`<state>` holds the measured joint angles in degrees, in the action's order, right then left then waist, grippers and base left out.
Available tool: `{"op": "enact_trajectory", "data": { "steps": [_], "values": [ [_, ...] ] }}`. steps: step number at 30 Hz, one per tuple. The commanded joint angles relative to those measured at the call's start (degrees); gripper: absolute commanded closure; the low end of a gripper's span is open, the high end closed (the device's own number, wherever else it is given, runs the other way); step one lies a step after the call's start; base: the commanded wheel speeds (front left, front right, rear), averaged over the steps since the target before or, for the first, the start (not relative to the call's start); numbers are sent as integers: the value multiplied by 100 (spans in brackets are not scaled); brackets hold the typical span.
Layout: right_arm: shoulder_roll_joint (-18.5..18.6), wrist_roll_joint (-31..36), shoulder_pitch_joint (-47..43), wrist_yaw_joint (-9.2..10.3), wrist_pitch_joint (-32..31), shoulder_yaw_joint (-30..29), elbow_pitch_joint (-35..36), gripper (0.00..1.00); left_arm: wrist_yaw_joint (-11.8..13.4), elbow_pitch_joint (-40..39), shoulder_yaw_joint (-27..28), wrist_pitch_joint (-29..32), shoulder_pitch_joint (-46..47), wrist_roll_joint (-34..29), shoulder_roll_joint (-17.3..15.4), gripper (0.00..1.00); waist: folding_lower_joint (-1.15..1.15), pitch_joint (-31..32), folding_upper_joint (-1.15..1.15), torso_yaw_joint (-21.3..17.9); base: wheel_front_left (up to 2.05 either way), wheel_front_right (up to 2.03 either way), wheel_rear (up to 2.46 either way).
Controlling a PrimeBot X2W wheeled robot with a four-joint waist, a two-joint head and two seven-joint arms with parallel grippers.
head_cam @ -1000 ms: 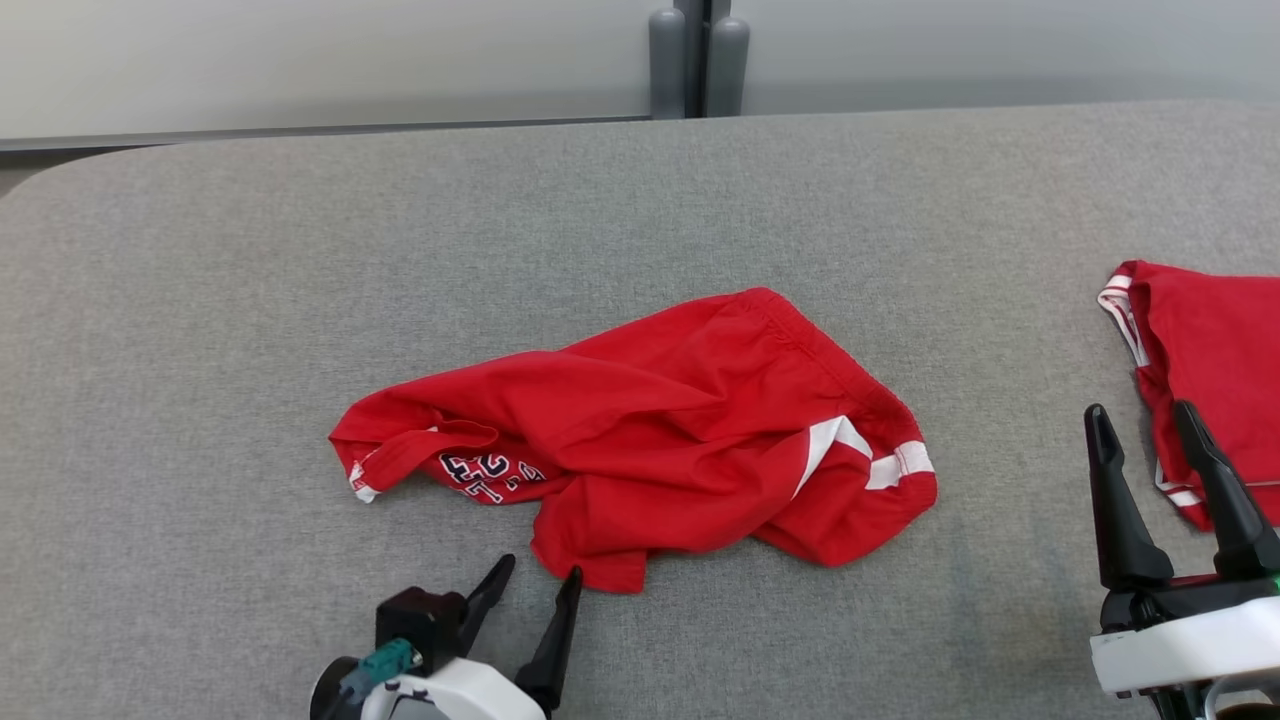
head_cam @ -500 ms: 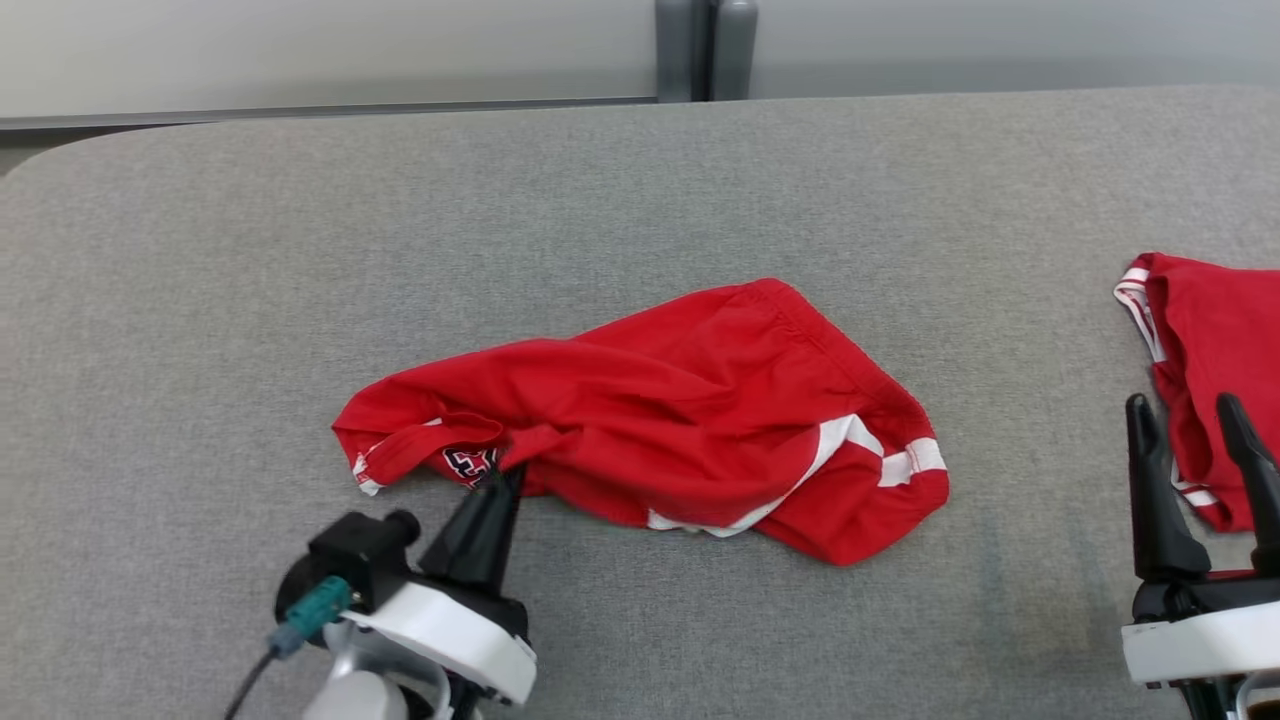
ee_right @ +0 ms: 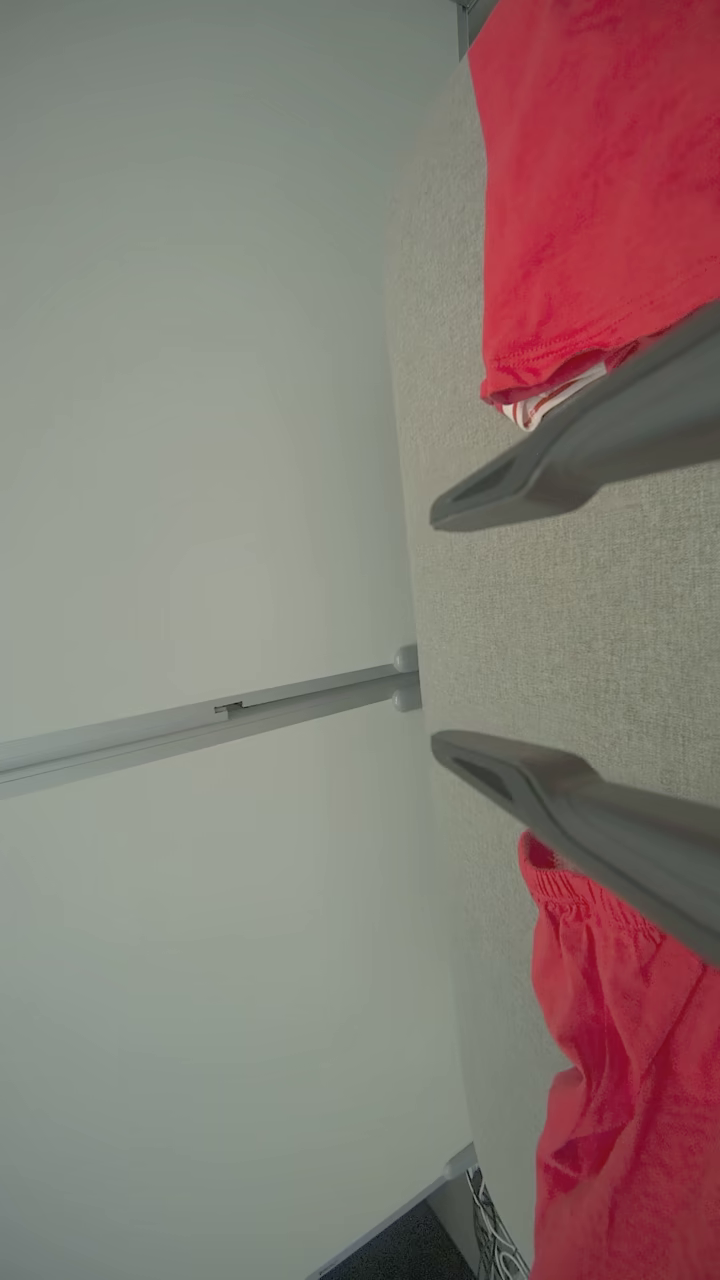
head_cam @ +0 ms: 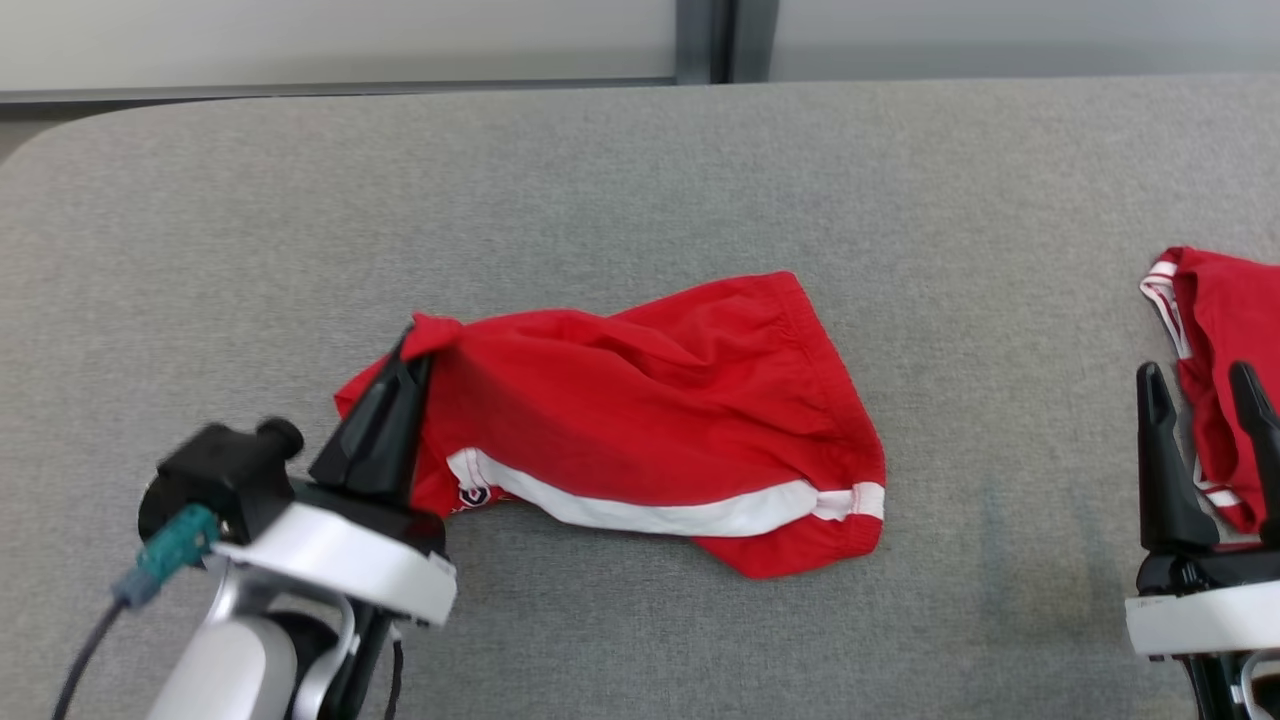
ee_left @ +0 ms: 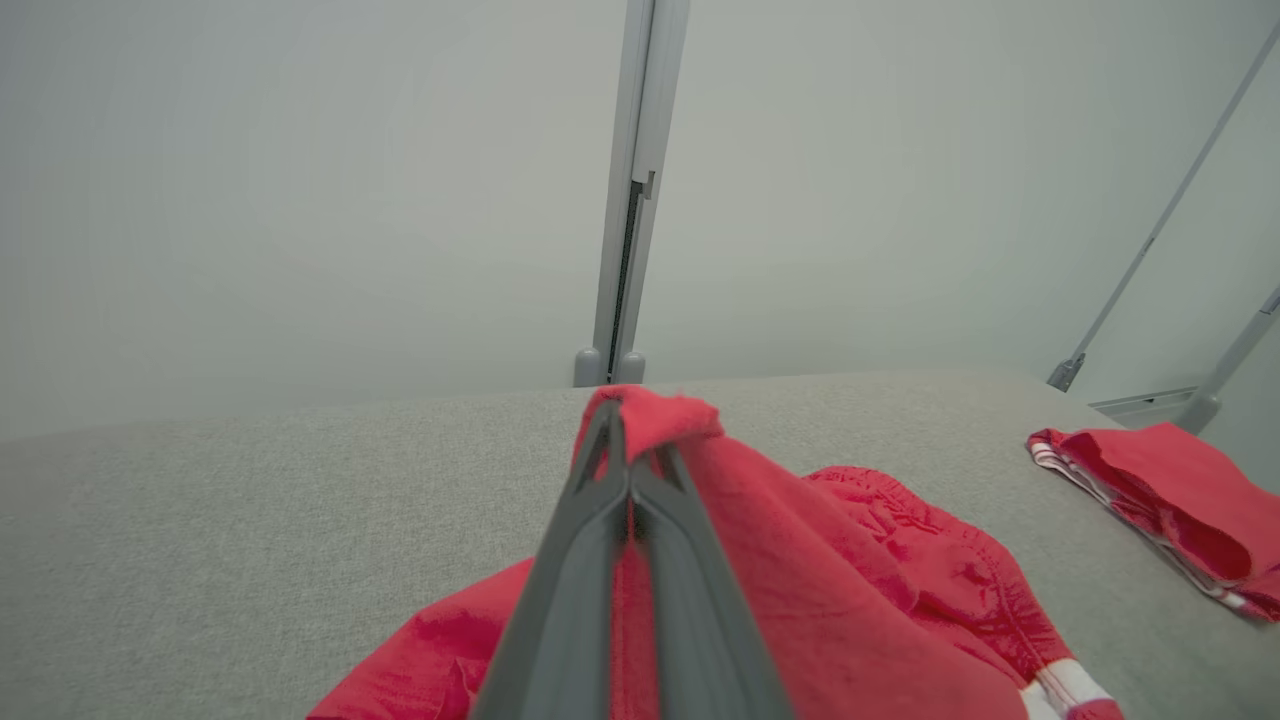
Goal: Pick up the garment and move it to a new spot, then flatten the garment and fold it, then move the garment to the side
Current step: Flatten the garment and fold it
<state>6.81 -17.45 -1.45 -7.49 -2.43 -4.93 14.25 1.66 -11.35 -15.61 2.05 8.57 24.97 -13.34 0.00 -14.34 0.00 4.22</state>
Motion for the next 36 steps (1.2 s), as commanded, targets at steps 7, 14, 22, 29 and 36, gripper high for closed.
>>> {"op": "enact_trajectory", "data": {
  "steps": [7,14,22,29,36],
  "values": [
    [-51,-6,357,0,139,132,-21,0,-166,1504,257,-10,938,395,79,100,0,-524,0,-382,0,0,0],
    [-20,48,414,0,235,218,-206,0,-357,2760,326,-460,1503,471,211,0,0,-727,0,-549,0,0,0],
    [60,169,345,0,229,282,-243,0,66,2600,443,-1496,1164,14,242,0,0,-509,0,-426,0,0,0],
    [191,256,163,0,78,412,-239,0,458,1741,552,-1710,438,-437,272,0,0,-94,0,-252,0,0,0],
    [224,287,-89,0,-49,503,-257,0,550,1254,516,-1724,-251,-617,242,0,0,244,0,-173,0,0,0]
  ]
}}
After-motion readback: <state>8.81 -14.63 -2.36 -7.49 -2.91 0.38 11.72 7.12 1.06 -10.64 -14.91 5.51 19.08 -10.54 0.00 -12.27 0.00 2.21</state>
